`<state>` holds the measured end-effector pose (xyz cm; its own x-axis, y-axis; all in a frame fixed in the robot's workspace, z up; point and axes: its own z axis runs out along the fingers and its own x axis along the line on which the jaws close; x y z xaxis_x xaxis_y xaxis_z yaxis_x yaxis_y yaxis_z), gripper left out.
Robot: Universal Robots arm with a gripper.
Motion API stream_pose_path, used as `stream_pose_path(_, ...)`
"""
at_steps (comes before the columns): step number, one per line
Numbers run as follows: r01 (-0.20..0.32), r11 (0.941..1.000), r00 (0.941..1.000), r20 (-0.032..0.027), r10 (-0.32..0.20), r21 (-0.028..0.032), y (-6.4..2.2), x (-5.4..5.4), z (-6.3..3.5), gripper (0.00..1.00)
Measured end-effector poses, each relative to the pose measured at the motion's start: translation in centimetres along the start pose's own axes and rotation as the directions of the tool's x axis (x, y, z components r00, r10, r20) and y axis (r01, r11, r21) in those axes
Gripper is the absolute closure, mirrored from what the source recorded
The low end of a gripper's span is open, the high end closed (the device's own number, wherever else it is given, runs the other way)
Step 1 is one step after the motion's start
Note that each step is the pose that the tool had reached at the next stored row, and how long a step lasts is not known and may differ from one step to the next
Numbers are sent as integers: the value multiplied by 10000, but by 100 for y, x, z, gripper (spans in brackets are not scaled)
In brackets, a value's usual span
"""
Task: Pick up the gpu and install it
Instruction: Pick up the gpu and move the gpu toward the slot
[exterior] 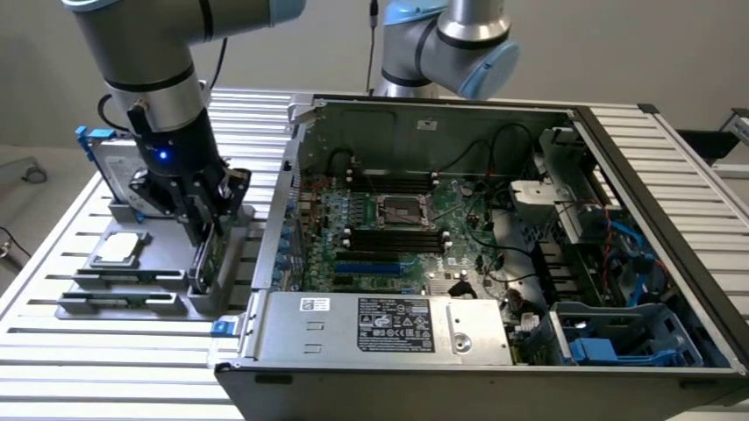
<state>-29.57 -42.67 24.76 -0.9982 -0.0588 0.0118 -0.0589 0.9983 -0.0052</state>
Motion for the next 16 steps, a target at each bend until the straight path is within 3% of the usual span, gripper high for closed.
stream_pose_path(16,-68,10000,10000,-62,68,-3,-30,-21,21,64)
